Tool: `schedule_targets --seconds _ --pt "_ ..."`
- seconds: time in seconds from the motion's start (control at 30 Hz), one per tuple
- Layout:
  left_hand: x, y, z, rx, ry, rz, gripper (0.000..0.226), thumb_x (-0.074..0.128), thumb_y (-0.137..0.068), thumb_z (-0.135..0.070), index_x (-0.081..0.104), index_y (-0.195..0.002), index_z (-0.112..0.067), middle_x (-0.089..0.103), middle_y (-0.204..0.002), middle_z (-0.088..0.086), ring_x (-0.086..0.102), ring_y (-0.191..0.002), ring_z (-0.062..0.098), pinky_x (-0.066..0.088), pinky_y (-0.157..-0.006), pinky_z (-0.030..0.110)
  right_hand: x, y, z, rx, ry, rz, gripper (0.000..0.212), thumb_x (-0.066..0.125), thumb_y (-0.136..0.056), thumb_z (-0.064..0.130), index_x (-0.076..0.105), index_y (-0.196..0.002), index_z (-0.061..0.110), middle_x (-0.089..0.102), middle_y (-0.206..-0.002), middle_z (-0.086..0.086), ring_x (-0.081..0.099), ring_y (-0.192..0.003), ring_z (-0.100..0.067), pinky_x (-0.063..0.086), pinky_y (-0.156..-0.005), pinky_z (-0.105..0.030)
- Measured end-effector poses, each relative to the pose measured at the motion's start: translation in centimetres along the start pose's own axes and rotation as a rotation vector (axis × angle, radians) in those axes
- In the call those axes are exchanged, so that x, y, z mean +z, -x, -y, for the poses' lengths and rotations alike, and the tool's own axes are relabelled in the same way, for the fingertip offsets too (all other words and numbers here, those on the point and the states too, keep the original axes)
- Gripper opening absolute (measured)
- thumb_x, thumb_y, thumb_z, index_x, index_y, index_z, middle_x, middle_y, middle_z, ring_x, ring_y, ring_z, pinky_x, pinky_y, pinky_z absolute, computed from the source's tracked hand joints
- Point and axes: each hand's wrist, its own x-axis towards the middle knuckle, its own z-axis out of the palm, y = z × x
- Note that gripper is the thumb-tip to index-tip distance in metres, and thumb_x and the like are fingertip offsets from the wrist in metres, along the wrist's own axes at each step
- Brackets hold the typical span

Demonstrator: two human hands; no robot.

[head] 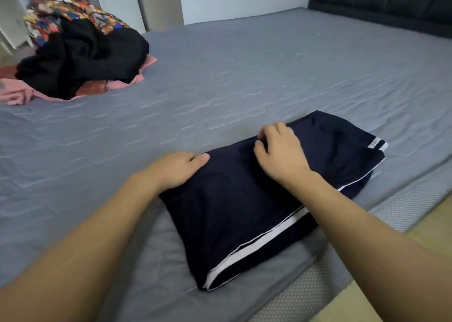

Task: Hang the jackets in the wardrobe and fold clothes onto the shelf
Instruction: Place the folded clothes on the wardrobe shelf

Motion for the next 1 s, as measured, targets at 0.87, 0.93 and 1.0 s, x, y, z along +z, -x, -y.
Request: schedule_targets --seconds 0.87,0.93,1.0 --pt "-6.5 24.8 20.1 -0.409 0.763 -0.04 0.028 0.051 -0.09 0.003 0.051 -0.096 -0.024 0.054 -0.081 0.009 0.05 -0.062 0.02 0.041 -0.05 0.025 -1.9 21.9 35.4 -0.609 0.431 0.959 0.08 0.053 -0.079 0.069 0.043 -0.127 0.007 0.049 -0.117 -0.012 0.053 -0.106 -0.034 0.049 -0.088 -0.047" --pt "-6.5 25.3 20.1 -0.321 0.995 -0.05 0.042 0.039 -0.089 0.015 0.055 -0.098 -0.023 0.058 -0.088 0.009 0.053 -0.065 0.02 0.044 -0.054 0.026 -1.8 22.2 35.3 -0.71 0.455 0.963 0.056 0.05 -0.088 0.056 0.05 -0.118 0.009 0.053 -0.109 -0.009 0.056 -0.099 -0.032 0.049 -0.081 -0.04" --pt "-6.5 25.5 19.7 -0.24 1.11 -0.045 0.044 0.035 -0.087 0.018 0.061 -0.093 -0.018 0.064 -0.101 0.003 0.059 -0.07 0.017 0.049 -0.056 0.024 -2.1 20.8 34.5 -0.74 0.367 0.972 0.028 0.05 -0.09 0.041 0.055 -0.088 0.013 0.054 -0.085 -0.002 0.056 -0.078 -0.024 0.044 -0.067 -0.032"
